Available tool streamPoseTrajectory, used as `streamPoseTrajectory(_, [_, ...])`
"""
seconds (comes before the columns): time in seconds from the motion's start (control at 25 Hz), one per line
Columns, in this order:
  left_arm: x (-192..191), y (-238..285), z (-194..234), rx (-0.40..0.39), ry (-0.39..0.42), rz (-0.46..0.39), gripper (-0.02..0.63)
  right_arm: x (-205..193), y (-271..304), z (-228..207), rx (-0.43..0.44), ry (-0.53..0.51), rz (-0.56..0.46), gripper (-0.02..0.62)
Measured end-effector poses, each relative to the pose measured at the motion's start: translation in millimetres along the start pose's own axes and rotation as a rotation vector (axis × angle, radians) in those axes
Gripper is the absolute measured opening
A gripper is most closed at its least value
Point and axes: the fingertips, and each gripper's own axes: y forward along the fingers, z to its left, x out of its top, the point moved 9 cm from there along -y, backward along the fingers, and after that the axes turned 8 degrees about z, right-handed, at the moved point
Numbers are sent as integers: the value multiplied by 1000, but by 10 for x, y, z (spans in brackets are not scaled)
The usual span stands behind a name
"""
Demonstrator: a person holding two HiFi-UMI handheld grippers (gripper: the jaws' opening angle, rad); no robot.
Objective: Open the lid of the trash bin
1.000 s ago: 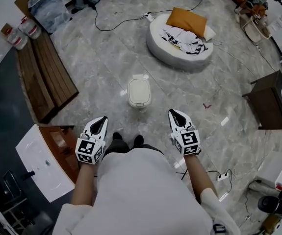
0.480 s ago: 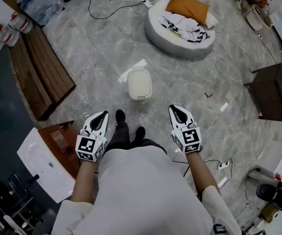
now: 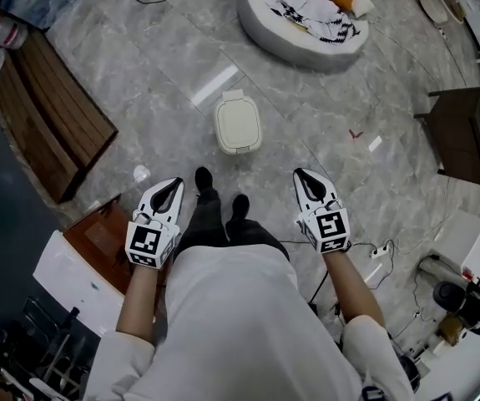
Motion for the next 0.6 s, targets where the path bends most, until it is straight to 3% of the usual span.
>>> streamPoseTrajectory(0.24, [-173,254,323,-53,-25,55,18,-62,383,155,31,13,103,35])
streamPoseTrajectory(0.6, [-578,616,577,-125,39,145,19,-308,1029,334,27,50,223,35])
